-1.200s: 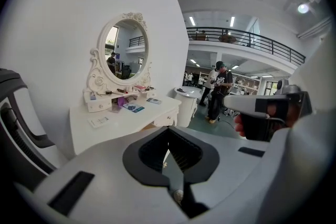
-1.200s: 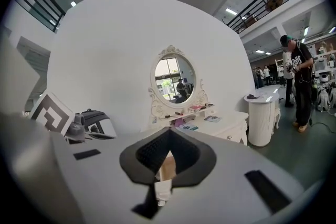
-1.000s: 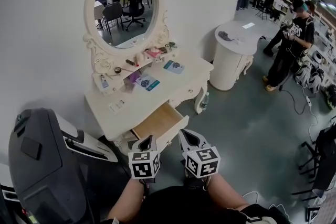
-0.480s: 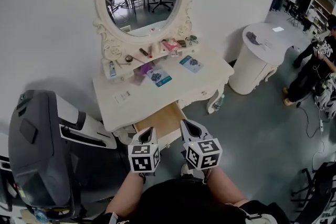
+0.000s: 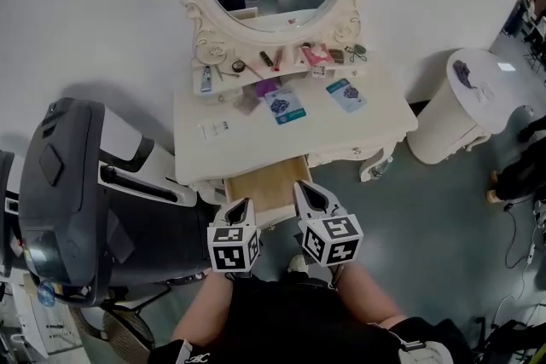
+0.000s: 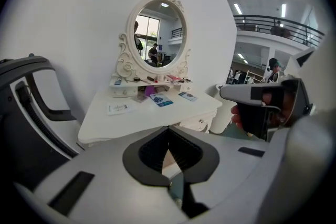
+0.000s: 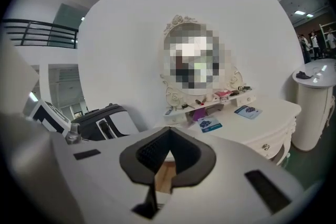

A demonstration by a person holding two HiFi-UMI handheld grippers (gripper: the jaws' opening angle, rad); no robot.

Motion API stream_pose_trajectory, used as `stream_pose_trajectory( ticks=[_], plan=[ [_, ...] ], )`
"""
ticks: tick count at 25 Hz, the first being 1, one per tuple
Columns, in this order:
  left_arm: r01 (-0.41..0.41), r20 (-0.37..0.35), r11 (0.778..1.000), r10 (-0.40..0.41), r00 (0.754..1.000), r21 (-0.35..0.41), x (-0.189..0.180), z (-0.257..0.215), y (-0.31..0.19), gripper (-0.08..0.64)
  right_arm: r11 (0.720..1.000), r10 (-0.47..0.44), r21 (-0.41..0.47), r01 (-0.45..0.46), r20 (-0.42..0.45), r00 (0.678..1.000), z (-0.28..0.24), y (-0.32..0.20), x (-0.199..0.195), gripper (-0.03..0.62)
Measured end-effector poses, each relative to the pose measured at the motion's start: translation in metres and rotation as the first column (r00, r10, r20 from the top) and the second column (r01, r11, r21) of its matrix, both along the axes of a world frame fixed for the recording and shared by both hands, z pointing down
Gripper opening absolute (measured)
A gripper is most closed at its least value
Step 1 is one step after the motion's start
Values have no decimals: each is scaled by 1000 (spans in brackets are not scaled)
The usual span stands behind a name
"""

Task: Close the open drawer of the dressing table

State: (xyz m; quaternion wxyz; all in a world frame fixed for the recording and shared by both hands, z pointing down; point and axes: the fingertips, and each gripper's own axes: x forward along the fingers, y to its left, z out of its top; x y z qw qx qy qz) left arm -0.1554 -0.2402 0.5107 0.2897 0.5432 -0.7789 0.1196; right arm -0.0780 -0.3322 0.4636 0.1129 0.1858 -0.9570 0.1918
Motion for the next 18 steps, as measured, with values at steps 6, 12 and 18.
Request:
stream_pose_trajectory(
  ticks=[6,12,18],
  plan=[
    [53,-12,993,-55,998,-101,11,41,10,8,996,-79,-42,77,-28,997,16,-7,-7,9],
    [45,-105,988,-61,993,-151,25,84,14,11,993,-107,-52,104,-47,993,23,-6,-8,9],
    [-16,-209,976,-31,977,-216,51,144,22,71,990,-128,-65,124,-66,990,30,-7,-5,9]
  ],
)
